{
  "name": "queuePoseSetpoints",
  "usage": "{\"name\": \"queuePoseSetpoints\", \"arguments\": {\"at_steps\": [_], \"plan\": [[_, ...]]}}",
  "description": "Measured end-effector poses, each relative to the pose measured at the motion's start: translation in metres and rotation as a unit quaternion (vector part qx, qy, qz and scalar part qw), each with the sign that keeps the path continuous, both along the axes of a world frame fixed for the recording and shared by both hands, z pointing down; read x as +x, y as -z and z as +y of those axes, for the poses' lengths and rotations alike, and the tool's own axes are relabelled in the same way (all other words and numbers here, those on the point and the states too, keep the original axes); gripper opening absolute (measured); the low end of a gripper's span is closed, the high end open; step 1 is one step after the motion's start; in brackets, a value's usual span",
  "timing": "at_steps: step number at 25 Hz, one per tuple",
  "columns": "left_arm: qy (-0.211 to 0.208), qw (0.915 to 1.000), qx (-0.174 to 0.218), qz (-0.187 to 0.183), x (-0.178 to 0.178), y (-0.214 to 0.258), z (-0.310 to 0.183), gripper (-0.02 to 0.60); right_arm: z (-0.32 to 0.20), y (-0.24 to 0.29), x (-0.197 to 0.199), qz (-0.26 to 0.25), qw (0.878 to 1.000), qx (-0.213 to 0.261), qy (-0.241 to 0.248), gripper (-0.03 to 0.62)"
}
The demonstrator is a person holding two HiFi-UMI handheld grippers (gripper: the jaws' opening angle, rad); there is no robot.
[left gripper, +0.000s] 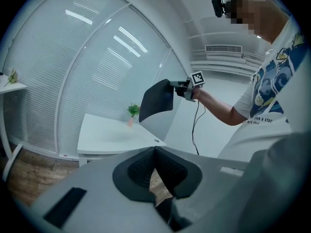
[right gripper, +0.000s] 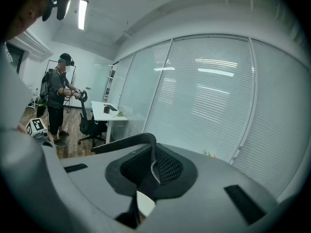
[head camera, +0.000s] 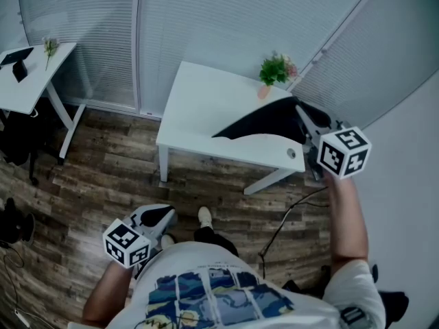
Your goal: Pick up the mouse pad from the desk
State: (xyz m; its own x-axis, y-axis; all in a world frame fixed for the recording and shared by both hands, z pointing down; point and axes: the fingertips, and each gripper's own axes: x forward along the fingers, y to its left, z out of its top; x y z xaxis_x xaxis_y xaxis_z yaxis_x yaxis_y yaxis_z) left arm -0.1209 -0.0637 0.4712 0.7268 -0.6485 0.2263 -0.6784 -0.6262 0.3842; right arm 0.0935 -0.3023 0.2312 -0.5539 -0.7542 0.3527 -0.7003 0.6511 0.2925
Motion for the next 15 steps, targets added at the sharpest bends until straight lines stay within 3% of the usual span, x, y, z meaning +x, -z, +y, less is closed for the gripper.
{"name": "queuePoseSetpoints", "arguments": {"at_steps": [15], "plan": [[0.002, 1.0, -0.007, 0.002, -0.0011, -0.0007, -0.0049, 0.002, -0.007, 0.0018, -0.004, -0.003, 1.0, 0.001, 0.002, 0.025]]}}
